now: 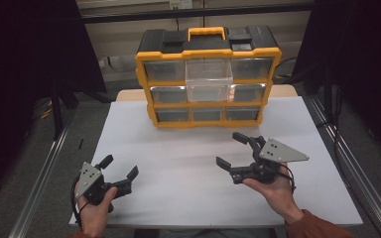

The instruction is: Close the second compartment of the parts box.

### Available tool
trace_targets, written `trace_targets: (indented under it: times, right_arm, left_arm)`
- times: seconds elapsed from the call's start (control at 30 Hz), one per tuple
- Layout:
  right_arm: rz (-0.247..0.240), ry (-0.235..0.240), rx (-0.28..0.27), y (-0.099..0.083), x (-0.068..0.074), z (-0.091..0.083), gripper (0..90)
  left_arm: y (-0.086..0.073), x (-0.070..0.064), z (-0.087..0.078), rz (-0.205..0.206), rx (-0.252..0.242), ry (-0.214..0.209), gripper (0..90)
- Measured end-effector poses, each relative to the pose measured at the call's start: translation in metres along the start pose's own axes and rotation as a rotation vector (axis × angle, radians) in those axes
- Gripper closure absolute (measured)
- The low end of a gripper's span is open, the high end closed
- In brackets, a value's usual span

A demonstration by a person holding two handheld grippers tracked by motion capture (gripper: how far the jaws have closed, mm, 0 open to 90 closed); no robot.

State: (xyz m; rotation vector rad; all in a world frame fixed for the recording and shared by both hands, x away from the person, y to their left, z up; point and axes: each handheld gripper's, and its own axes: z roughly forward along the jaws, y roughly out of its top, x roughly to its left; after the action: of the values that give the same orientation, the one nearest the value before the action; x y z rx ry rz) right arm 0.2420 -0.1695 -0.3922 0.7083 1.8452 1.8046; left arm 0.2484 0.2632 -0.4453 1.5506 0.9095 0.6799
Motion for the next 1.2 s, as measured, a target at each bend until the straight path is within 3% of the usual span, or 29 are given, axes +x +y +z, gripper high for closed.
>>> trace_targets:
  times: [0.4,0.5,0.77,0.97,1.2]
  right_arm:
    - [-0.001,0.044,-0.005,0.002,0.002,0.021,16.2]
    - [0.001,0.057,-0.011,0.003,0.002,0.025,21.1]
    - [-0.010,0.075,-0.022,0.013,0.000,0.035,32.1]
    - [-0.009,0.083,-0.027,0.019,-0.004,0.042,46.7]
    - [-0.022,0.056,-0.023,0.021,-0.009,0.048,58.9]
  left_arm:
    - [0.001,-0.001,-0.001,-0.001,-0.010,-0.011,3.8]
    - [0.001,-0.001,-0.001,0.020,-0.009,-0.021,2.9]
    - [0.001,-0.001,-0.002,0.011,-0.016,-0.024,2.9]
    - [0.001,-0.001,-0.002,0.017,-0.009,-0.019,3.0]
    - [0.001,-0.001,-0.002,0.017,-0.011,-0.008,3.0]
